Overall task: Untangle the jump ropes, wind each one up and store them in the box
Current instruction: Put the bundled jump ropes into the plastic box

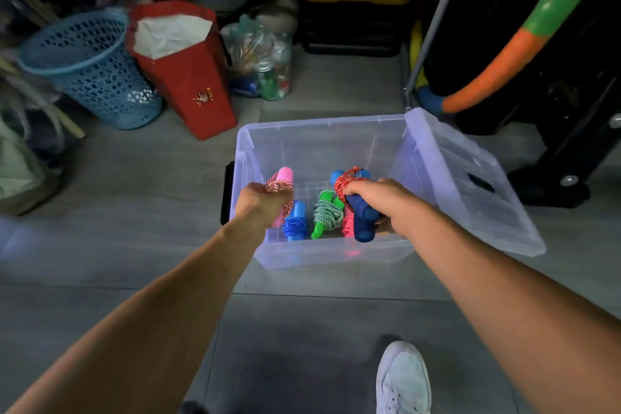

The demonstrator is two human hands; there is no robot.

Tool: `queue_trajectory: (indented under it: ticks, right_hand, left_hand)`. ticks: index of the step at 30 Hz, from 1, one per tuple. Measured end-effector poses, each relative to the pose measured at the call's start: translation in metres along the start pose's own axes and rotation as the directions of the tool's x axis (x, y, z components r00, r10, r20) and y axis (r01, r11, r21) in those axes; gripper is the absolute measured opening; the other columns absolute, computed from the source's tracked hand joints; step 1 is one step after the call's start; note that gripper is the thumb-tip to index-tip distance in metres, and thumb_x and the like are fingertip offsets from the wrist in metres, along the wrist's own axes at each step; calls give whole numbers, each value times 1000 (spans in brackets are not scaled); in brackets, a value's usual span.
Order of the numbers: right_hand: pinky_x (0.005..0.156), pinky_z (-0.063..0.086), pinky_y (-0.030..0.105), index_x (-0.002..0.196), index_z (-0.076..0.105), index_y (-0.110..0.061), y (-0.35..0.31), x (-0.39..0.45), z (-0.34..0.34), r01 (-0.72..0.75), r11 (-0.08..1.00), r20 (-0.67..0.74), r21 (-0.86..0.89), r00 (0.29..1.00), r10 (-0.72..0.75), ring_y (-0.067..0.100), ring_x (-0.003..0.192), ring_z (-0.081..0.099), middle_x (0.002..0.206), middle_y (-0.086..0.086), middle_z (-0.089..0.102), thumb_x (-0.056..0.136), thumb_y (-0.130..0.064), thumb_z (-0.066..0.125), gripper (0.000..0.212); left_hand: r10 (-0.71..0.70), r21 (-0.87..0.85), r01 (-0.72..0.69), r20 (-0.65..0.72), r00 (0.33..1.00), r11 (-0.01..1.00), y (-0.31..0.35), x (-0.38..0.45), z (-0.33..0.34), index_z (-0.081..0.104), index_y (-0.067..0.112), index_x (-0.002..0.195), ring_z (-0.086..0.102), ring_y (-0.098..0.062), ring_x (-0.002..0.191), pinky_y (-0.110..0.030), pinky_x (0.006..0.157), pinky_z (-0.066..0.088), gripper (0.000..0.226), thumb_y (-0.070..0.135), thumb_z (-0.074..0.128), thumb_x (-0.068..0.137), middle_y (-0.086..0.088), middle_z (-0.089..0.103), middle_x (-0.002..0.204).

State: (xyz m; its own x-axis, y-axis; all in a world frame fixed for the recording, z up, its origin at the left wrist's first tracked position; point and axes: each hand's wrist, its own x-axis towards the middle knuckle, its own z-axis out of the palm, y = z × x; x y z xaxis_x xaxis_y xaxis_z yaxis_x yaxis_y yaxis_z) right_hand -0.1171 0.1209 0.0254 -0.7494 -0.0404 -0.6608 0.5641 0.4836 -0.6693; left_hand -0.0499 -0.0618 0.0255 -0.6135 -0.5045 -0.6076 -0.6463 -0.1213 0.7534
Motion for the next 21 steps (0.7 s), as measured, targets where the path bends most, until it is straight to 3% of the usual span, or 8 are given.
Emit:
queue_trajectory:
  ticks: [2,5,8,10,13,15,18,21]
  right_hand:
    - [79,58,38,104,66,-13,0,19,8,98,995,-84,-4,992,-98,27,87,68,89,6,69,64,-46,70,52]
    - [99,47,36,138,48,-12,12,22,12,192,968,-109,-163,971,-211,28,121,56,131,11,59,82,-40,65,65]
    - [83,51,34,102,67,-13,39,7,0,356,745,-11,-565,899,-438,28,103,64,106,9,70,90,-34,59,25]
    - [70,49,36,81,65,-11,53,-8,-11,430,554,113,-713,850,-515,32,90,64,89,11,70,94,-37,53,32]
    - [75,47,35,89,61,-12,63,-26,-28,402,382,222,-832,873,-435,31,97,62,101,11,68,96,-56,41,49]
    - [87,47,37,101,58,-16,69,-37,-34,409,299,276,-862,874,-399,30,109,58,116,11,63,91,-59,45,46]
    - [94,45,38,122,55,-15,75,-50,-36,396,288,233,-872,853,-467,29,117,54,125,10,56,87,-39,59,43]
    - [81,49,42,106,65,-5,78,-53,-48,366,341,43,-866,734,-678,38,101,59,110,16,59,76,-16,67,31]
  left_hand:
    - [45,-44,-44,15,999,998,0,10,7,53,3,126,61,-22,100,-30,95,46,38,25,56,95,-10,63,108]
    - [227,458,-180,-47,973,870,-10,8,3,51,16,134,60,-27,109,-29,87,47,43,24,59,93,-8,59,125]
    - [385,634,-446,242,890,631,-30,-5,-9,70,22,103,64,-28,93,-28,71,46,20,23,53,93,-4,69,106]
    - [418,591,-550,359,834,590,-50,-13,-22,71,27,91,65,-20,82,-30,73,51,22,43,57,88,5,71,88]
    - [449,658,-676,521,726,330,-73,-23,-38,65,35,108,65,-15,89,-33,81,52,43,63,53,78,9,70,96]
    - [466,706,-671,526,712,227,-83,-23,-41,60,28,125,65,-28,97,-36,87,49,45,43,59,83,-4,70,104]
    - [507,775,-600,442,740,200,-87,-25,-32,58,24,129,61,-35,99,-37,95,39,41,19,57,89,-10,69,106]
    - [469,835,-540,436,768,108,-86,-32,-13,48,25,136,56,-31,111,-41,105,33,45,25,52,91,-8,63,119]
